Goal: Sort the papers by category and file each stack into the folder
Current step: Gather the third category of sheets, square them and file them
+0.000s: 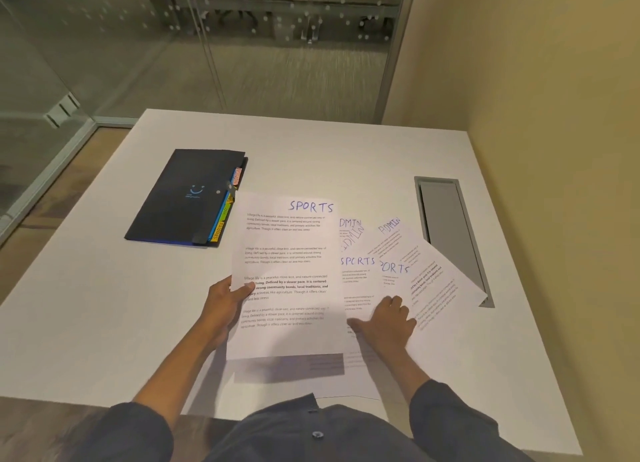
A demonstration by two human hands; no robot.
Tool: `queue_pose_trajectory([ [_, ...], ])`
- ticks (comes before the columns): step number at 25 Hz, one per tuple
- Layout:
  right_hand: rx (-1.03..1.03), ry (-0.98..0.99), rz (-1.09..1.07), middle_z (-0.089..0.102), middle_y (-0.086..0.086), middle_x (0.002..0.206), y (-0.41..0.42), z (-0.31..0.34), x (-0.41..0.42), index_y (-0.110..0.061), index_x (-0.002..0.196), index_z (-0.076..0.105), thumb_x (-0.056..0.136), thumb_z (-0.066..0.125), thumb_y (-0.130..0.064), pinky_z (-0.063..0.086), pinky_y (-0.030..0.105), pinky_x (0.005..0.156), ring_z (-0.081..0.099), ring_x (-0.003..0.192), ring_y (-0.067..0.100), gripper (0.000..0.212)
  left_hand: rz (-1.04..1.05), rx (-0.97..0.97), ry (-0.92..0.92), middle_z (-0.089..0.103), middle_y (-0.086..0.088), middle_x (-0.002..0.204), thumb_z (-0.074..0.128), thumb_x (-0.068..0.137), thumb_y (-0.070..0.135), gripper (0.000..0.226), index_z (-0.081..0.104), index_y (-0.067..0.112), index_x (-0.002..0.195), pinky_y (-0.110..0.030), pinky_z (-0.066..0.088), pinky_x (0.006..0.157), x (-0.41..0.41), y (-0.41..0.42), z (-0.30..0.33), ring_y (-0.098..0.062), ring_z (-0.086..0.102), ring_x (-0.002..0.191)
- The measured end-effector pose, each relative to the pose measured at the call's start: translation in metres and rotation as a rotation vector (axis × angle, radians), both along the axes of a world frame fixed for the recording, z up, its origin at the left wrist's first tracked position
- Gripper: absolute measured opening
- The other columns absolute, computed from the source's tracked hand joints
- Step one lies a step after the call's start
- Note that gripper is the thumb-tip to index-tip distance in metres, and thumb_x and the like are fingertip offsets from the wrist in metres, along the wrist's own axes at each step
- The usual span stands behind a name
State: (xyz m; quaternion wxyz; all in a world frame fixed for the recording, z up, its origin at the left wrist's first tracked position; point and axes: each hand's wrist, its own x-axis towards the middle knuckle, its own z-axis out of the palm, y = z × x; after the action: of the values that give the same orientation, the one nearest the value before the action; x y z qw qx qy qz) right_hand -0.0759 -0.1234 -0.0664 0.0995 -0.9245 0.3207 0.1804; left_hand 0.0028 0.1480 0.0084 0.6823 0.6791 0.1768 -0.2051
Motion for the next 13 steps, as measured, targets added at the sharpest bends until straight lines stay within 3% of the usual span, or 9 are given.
queue_pose_trajectory([
  [3,0.015,-0.020,-0.053,0.045,0.004,0.127,0.001,-0.001,0.005,-0.010,0.129,0.042,0.068,0.065,-0.075,0.039,0.038,0.093,0.048,0.116,0.023,0.092,0.009,0.005,-0.012,0.070,-0.008,0.104,0.055,0.095,0.003,0.024,0.060,0.010,0.117,-0.037,0.054,0.078,0.000,0.009,0.000,-0.027,0.068,0.093],
  [9,0.103,-0.032,-0.137,0.044,0.006,0.128,-0.003,0.000,0.009,-0.010,0.128,0.038,0.064,0.076,-0.066,0.040,0.040,0.094,0.049,0.119,0.025,0.094,0.010,0.002,-0.012,0.071,-0.006,0.104,0.055,0.094,0.004,0.024,0.061,0.012,0.116,-0.038,0.054,0.080,0.005,0.011,0.000,-0.029,0.068,0.095],
  [11,0.186,-0.133,-0.157,0.050,0.004,0.119,-0.003,0.001,0.009,-0.013,0.123,0.037,0.069,0.078,-0.049,0.044,0.038,0.089,0.056,0.107,0.024,0.077,0.008,0.000,-0.011,0.071,-0.006,0.104,0.055,0.094,0.003,0.025,0.062,0.011,0.117,-0.040,0.053,0.083,0.008,0.009,-0.002,-0.029,0.068,0.095],
  [13,0.328,-0.290,-0.191,0.057,0.001,0.105,-0.003,0.007,0.007,-0.016,0.120,0.034,0.078,0.073,-0.027,0.049,0.032,0.073,0.060,0.083,0.020,0.059,0.008,0.005,-0.008,0.071,-0.006,0.104,0.056,0.094,0.003,0.024,0.062,0.011,0.116,-0.041,0.054,0.083,0.010,0.006,-0.003,-0.029,0.068,0.095],
])
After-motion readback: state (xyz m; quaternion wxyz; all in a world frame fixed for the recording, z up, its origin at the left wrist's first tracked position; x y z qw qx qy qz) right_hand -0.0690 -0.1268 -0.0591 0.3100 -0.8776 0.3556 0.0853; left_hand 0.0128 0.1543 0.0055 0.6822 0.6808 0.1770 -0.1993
